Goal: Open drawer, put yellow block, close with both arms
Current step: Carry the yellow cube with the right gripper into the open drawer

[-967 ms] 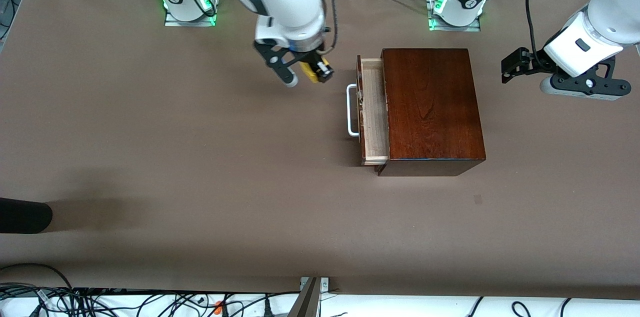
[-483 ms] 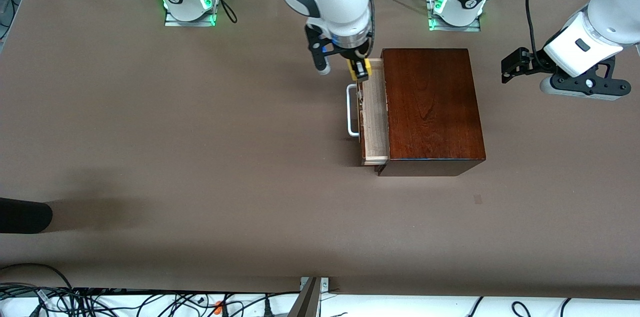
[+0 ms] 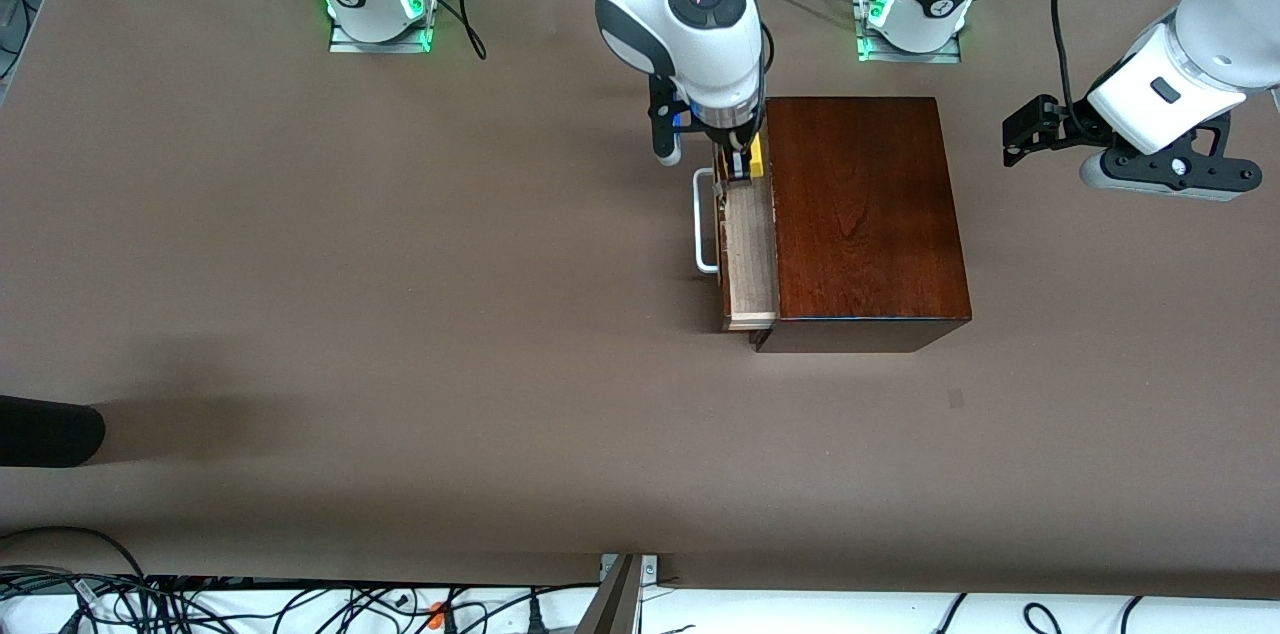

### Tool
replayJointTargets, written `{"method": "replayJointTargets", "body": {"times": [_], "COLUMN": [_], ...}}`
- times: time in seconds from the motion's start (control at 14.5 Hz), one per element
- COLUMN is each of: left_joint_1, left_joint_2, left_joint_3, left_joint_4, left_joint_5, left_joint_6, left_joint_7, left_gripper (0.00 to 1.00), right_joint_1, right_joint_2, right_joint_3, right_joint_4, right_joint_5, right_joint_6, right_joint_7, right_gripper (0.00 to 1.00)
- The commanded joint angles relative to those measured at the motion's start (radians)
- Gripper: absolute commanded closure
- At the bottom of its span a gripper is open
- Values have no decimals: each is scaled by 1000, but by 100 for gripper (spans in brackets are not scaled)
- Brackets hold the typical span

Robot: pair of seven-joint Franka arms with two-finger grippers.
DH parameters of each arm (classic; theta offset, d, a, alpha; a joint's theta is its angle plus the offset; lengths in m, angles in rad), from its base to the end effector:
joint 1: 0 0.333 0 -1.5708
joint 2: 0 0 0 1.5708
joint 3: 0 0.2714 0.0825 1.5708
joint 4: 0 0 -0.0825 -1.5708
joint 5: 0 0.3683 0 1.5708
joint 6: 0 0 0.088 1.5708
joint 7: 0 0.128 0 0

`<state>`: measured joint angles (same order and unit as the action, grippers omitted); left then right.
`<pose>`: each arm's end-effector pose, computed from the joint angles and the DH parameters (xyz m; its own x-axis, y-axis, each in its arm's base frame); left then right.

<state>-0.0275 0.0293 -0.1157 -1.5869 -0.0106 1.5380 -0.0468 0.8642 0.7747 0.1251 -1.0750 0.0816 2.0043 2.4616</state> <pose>0.5342 -0.0777 0.5332 0.9922 -0.0964 -0.0785 -0.0959 -0.9953 0.0103 0.4188 0.6008 0.3379 0.0233 -0.9746 -0.2228 -0.9990 -0.0312 0.0323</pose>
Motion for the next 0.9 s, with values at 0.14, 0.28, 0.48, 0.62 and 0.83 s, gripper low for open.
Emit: {"method": "replayJointTargets", "body": {"times": [0.14, 0.28, 0.48, 0.62, 0.83], "left_joint_1": [1, 0, 1, 1, 1], "left_joint_2": [-15, -15, -15, -15, -15], "left_joint_3": [4, 4, 4, 4, 4], "left_joint_4": [-10, -10, -10, -10, -10], "left_joint_5": [-14, -14, -14, -14, -16], "left_joint_6": [-10, -10, -10, -10, -10], "left_joint_7": [15, 15, 15, 19, 18], "left_gripper": [0, 0, 0, 0, 0], "right_joint_1": [10, 10, 10, 10, 12], "right_joint_2": [51, 66, 87, 95, 107], "right_joint_3": [-9, -9, -9, -9, -9], "right_joint_4": [47, 47, 47, 47, 47], "right_joint_5": [14, 14, 14, 14, 14], "right_joint_6": [21, 34, 51, 62, 85], "right_joint_7": [45, 51, 53, 51, 53], "right_gripper": [100, 100, 100, 100, 100]}}
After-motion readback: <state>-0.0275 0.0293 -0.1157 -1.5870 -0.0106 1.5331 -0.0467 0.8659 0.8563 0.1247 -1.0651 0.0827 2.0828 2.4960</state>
